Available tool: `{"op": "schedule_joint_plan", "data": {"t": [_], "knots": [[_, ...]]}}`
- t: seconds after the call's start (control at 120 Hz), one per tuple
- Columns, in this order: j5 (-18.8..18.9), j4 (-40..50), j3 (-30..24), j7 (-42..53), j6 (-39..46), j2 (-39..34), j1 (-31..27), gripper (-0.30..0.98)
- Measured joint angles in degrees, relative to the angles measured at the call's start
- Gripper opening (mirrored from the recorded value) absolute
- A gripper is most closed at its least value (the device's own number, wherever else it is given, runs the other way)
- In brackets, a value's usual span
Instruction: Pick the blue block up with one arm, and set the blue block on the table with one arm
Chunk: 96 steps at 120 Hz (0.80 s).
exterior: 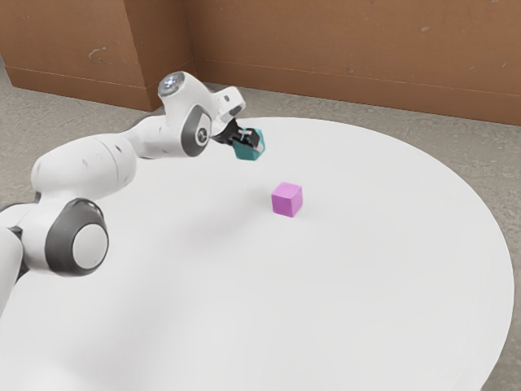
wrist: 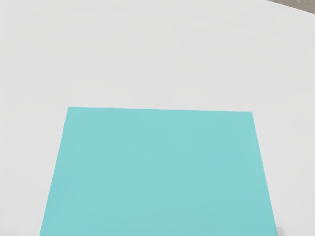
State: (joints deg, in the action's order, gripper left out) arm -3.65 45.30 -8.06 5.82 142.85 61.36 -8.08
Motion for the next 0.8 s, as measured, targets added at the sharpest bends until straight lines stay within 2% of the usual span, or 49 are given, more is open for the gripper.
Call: {"op": "schedule_joint_plan", "data": {"t": [0.15,0.208,0.45,0.483,0.55,0.667,0.725,0.8], "knots": [[0.0,0.4,0.0,0.2,0.1,1.6,-0.4,0.32],[-0.3,0.7,0.0,0.5,0.1,1.8,-0.5,0.42],[-1.0,1.1,0.0,2.4,-0.8,0.3,-0.5,0.57],[-0.9,2.4,0.0,2.5,-2.3,-3.3,-0.6,0.58],[0.6,8.2,0.2,2.7,-8.2,-15.8,-1.1,0.60],[3.0,27.8,2.2,2.5,-20.7,-40.6,-1.7,0.63],[3.6,33.5,6.1,2.2,-25.2,-45.6,1.8,0.64],[4.0,35.6,9.3,1.9,-29.4,-47.3,5.4,0.65]]}}
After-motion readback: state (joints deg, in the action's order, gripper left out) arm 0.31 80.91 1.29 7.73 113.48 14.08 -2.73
